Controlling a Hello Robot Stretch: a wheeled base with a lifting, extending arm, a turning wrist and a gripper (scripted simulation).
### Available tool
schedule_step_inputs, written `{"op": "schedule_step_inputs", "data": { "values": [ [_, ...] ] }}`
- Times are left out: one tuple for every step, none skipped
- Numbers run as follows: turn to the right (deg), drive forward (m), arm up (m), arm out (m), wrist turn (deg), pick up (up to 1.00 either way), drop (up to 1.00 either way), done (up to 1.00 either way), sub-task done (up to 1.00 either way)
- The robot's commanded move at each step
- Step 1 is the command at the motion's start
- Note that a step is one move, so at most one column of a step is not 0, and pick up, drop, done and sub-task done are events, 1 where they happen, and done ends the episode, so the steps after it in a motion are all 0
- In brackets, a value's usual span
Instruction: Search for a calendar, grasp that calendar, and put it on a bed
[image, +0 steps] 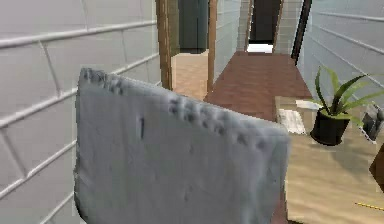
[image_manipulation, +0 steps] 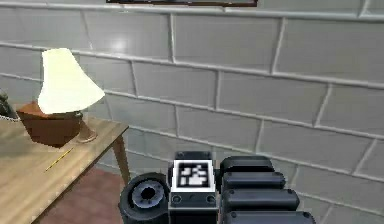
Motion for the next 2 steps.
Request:
{"op": "schedule_step_inputs", "data": {
  "values": [
    [6.0, 0.0, 0.0, 0.0, 0.0, 0.0, 0.0, 0.0, 0.0],
    [0.0, 0.6, 0.0, 0.0, 0.0, 0.0, 0.0, 0.0, 0.0]
  ]
}}
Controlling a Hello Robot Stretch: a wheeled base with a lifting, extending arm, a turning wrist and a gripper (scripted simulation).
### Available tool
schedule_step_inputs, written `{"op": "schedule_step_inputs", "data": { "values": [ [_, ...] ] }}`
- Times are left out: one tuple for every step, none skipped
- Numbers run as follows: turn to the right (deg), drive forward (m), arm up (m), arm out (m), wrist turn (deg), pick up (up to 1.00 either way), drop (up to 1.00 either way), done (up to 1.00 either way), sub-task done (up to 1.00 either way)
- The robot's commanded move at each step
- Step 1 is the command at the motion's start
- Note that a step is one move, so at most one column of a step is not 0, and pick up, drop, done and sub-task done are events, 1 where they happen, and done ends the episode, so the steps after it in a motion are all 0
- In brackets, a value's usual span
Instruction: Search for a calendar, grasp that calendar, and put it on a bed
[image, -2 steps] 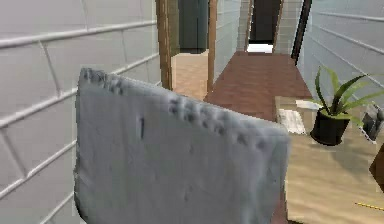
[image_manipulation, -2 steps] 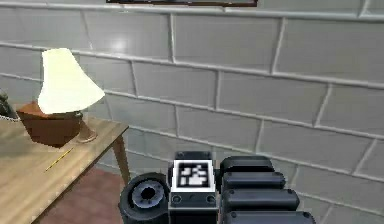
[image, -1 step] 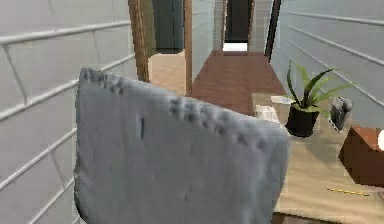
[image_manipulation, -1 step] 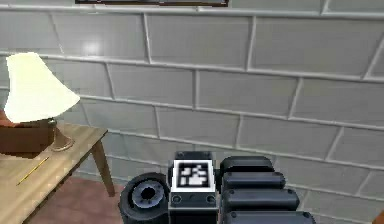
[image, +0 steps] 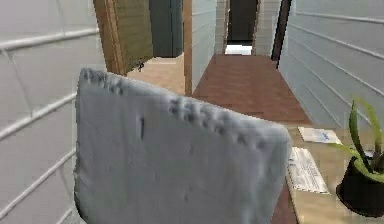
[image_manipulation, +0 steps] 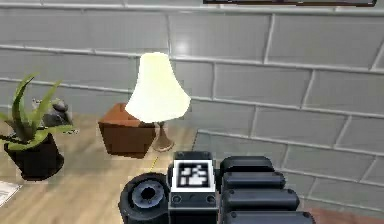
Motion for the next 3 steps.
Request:
{"op": "schedule_step_inputs", "data": {
  "values": [
    [12.0, 0.0, 0.0, 0.0, 0.0, 0.0, 0.0, 0.0, 0.0],
    [0.0, 1.0, 0.0, 0.0, 0.0, 0.0, 0.0, 0.0, 0.0],
    [0.0, 0.7, 0.0, 0.0, 0.0, 0.0, 0.0, 0.0, 0.0]
  ]
}}
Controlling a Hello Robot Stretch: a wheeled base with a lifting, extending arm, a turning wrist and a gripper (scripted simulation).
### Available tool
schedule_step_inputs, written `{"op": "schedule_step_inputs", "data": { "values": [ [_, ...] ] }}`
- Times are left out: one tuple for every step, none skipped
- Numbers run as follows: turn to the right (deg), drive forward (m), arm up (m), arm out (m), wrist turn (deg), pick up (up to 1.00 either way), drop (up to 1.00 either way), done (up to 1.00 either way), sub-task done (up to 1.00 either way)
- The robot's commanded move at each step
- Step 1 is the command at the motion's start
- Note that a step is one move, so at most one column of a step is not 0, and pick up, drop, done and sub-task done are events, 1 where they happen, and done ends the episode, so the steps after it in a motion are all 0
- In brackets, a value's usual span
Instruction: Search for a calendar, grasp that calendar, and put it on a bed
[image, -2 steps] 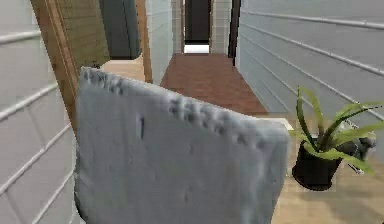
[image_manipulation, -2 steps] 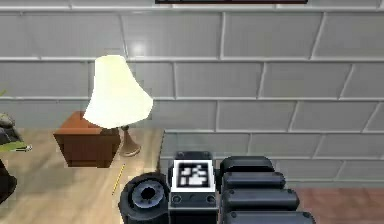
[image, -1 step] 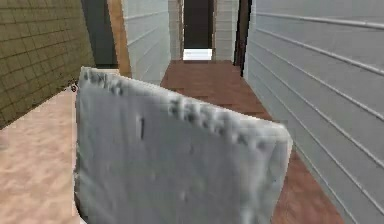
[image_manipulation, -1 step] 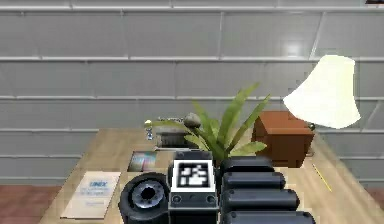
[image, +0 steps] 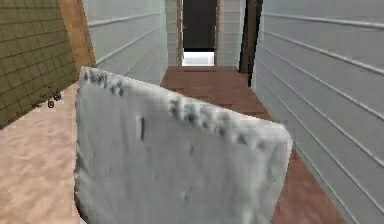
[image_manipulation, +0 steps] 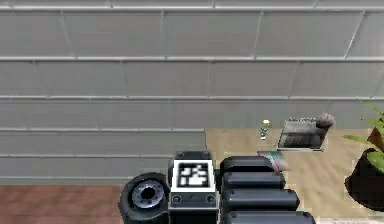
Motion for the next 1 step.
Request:
{"op": "schedule_step_inputs", "data": {
  "values": [
    [9.0, 0.0, 0.0, 0.0, 0.0, 0.0, 0.0, 0.0, 0.0]
  ]
}}
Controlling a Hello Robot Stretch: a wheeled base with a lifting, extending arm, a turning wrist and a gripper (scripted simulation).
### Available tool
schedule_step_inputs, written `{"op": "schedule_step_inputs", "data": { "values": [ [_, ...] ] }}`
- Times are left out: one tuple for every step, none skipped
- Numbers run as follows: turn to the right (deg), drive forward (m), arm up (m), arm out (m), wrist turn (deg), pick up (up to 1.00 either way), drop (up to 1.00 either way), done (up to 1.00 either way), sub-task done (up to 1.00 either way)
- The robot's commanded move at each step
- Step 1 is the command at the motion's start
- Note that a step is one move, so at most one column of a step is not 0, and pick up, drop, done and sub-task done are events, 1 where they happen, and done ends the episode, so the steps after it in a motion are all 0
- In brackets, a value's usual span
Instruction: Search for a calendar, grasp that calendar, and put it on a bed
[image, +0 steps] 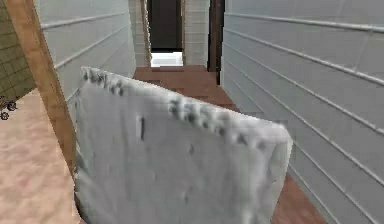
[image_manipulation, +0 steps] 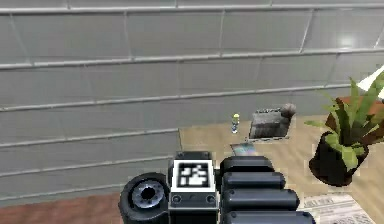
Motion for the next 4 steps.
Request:
{"op": "schedule_step_inputs", "data": {
  "values": [
    [0.0, 1.0, 0.0, 0.0, 0.0, 0.0, 0.0, 0.0, 0.0],
    [0.0, 1.0, 0.0, 0.0, 0.0, 0.0, 0.0, 0.0, 0.0],
    [3.0, 0.0, 0.0, 0.0, 0.0, 0.0, 0.0, 0.0, 0.0],
    [0.0, 1.0, 0.0, 0.0, 0.0, 0.0, 0.0, 0.0, 0.0]
  ]
}}
